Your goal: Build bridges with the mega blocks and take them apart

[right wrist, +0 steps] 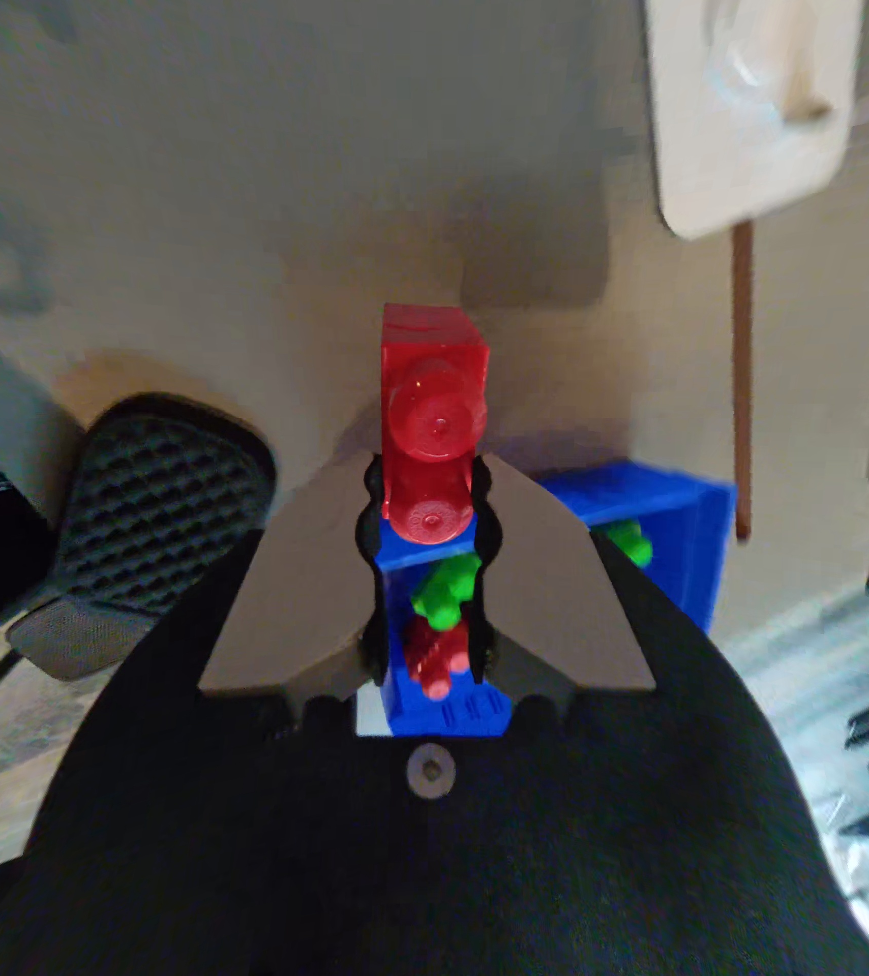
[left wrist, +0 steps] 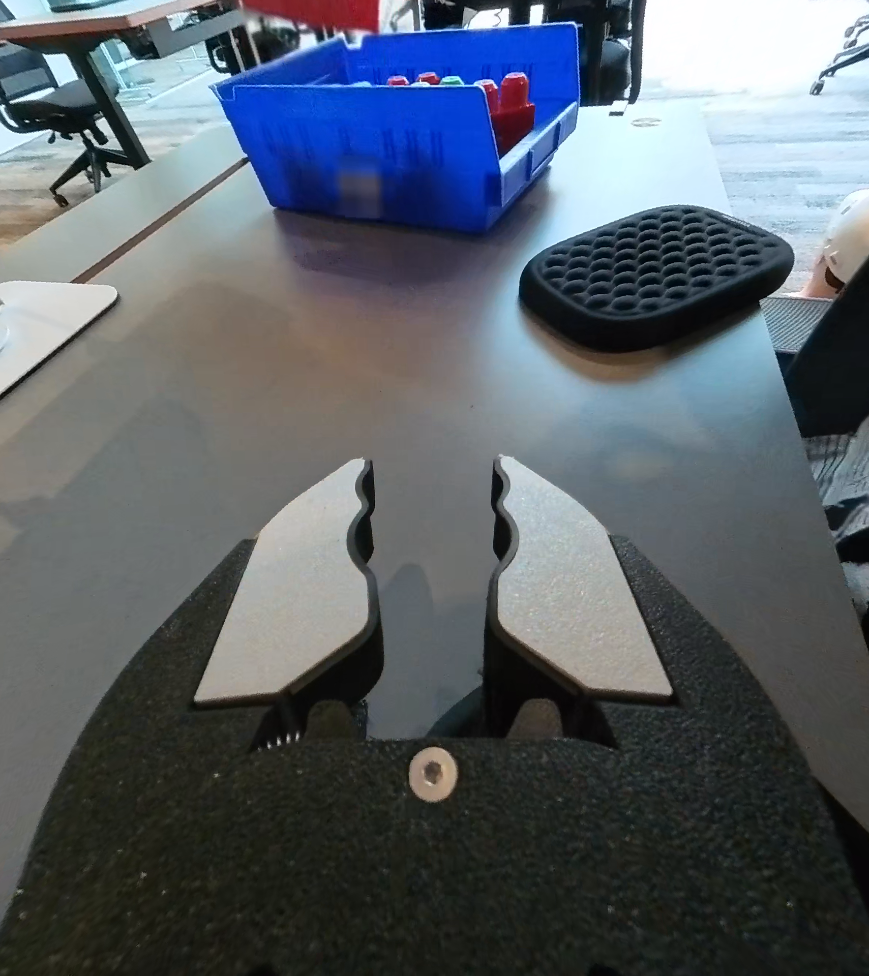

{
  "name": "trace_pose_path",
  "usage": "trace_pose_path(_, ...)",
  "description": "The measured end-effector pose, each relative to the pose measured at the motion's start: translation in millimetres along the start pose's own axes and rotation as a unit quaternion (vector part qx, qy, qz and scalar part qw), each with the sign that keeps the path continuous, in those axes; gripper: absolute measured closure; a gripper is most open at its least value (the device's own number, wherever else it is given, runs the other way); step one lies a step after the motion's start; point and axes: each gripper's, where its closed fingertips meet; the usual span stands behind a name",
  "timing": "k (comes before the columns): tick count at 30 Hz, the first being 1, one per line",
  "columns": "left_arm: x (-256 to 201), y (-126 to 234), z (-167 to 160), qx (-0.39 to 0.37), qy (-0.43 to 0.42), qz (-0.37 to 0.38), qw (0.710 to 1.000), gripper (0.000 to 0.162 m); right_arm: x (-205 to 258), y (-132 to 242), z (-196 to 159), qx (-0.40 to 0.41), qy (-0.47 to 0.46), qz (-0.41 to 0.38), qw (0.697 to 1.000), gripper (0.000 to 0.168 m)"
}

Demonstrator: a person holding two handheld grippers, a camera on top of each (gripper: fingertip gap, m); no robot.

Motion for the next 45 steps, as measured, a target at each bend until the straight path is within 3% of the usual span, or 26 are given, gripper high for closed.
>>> trace_pose_path(6,-0.6,0.2,0.0,0.0,-0.004,0.001,1.0,0.12,-82.9,18.9,-106.8,0.068,-0.164,-0.051,0.983,0.137)
trace_pose_path(10,-0.9,0.5,0.4,-0.002,-0.006,0.001,1.0,0.119,-122.1,3.5,-172.0,0.1,-0.258,-0.067,0.959,0.136)
trace_pose_path(16,1.1,1.3,0.9,-0.005,0.004,0.002,1.0,0.119,-155.5,-28.2,-233.3,0.13,-0.334,-0.083,0.93,0.136)
trace_pose_path(25,1.0,3.2,3.1,-0.015,0.006,-0.001,1.0,0.119,-174.3,-83.2,-265.4,0.145,-0.401,-0.051,0.903,0.136)
trace_pose_path(34,-0.3,2.7,2.6,-0.013,0.001,-0.004,1.0,0.119,-164.1,-120.3,-269.4,0.156,-0.408,-0.016,0.9,0.137)
trace_pose_path(45,-0.5,3.7,4.0,-0.017,-0.005,-0.001,1.0,0.118,-162.7,-120.9,-269.5,0.15,-0.411,-0.022,0.899,0.136)
Point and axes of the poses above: each gripper's, where its closed fingertips meet, y back along the fingers, z out of its top, x = y × z across the jaws, and after that the axes turned 1 degree about -z, right-handed
